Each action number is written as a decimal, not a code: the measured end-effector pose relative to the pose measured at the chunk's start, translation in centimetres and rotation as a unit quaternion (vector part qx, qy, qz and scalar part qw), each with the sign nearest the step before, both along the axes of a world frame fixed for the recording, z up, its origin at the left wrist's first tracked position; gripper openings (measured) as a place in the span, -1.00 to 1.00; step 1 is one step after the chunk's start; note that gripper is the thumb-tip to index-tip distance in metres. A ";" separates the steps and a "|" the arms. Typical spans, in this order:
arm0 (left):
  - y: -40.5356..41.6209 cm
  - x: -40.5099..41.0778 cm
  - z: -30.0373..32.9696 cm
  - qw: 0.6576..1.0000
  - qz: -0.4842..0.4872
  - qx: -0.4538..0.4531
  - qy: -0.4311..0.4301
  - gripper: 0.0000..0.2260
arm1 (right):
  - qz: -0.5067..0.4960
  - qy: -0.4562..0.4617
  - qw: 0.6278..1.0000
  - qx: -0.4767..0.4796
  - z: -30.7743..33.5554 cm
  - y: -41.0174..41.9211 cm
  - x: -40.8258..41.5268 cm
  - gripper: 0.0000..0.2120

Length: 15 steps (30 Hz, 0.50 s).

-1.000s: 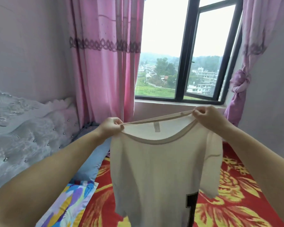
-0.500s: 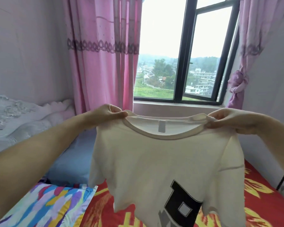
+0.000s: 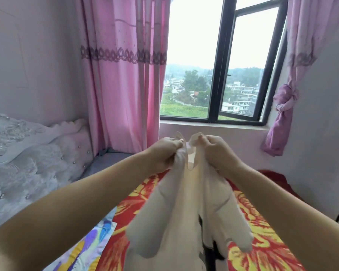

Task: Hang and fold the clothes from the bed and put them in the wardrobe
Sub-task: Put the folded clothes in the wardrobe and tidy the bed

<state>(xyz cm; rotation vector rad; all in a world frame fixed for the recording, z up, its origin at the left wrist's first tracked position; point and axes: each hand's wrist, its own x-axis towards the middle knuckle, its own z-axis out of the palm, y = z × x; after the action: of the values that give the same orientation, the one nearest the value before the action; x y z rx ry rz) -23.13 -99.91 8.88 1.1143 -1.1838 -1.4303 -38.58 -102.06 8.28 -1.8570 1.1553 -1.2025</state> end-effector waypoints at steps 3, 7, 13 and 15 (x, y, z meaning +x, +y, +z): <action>0.2 -1.3 1.0 0.998 -0.020 0.001 0.052 -0.86 | 0.046 0.046 0.997 -0.041 0.4 0.9 2.1 -0.59; 0.5 0.3 2.4 0.996 -0.055 -0.014 0.063 -0.82 | 0.093 0.177 0.979 -0.044 1.1 0.6 1.0 -0.76; 0.0 1.3 2.6 0.756 0.065 -0.406 -0.509 -0.56 | 0.147 0.053 0.988 0.011 0.4 -0.2 -0.4 -0.70; -0.7 1.8 2.9 0.624 0.017 -0.425 -0.656 -0.45 | 0.191 0.055 0.980 0.006 0.9 0.1 -0.5 -0.69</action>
<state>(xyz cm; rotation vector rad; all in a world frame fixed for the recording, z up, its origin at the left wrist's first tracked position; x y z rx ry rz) -21.33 -100.60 11.80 1.3440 -2.4007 0.4155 -39.08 -101.98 9.19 -2.0416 0.8079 -0.8837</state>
